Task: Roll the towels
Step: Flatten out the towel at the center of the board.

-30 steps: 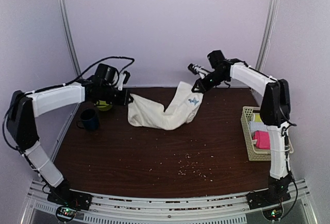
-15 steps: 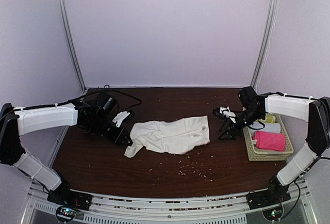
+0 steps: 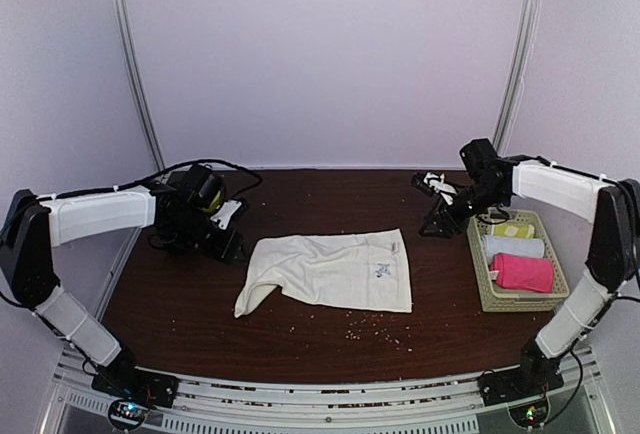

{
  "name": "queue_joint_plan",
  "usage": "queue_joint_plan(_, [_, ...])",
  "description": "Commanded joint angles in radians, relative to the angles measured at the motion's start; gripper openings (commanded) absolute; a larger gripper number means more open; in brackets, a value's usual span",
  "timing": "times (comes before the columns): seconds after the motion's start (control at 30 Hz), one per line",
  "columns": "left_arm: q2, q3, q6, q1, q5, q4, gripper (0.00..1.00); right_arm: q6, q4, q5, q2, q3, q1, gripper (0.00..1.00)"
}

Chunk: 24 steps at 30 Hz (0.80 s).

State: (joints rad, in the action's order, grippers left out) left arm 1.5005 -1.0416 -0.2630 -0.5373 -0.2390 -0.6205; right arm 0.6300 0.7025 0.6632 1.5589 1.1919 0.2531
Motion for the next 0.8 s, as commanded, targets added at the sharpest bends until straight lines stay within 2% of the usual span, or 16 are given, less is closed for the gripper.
queue_joint_plan(0.0, [0.059, 0.012, -0.061, 0.007, 0.062, 0.129, 0.47, -0.255, -0.061, -0.106, 0.234, 0.137, -0.003, 0.47])
queue_joint_plan(0.2, [0.105, 0.03, -0.058, 0.01, 0.036, 0.169, 0.47, -0.428, -0.038, -0.037, 0.478, 0.342, -0.002, 0.49])
queue_joint_plan(0.47, [0.061, 0.079, -0.048, 0.01, 0.052, 0.177, 0.47, -0.486, 0.028, 0.067, 0.712, 0.514, 0.0, 0.49])
queue_joint_plan(0.53, [0.061, 0.08, -0.048, 0.011, 0.071, 0.168, 0.47, -0.479, 0.071, 0.093, 0.754, 0.57, 0.006, 0.44])
queue_joint_plan(0.6, [0.066, 0.08, -0.051, 0.012, 0.089, 0.167, 0.47, -0.466, 0.101, 0.137, 0.774, 0.603, 0.011, 0.32])
queue_joint_plan(0.67, [0.073, 0.084, -0.053, 0.013, 0.1, 0.172, 0.47, -0.446, 0.107, 0.167, 0.764, 0.634, 0.009, 0.2])
queue_joint_plan(0.77, [0.076, 0.081, -0.064, 0.012, 0.113, 0.182, 0.47, -0.445, 0.089, 0.185, 0.704, 0.693, -0.011, 0.09])
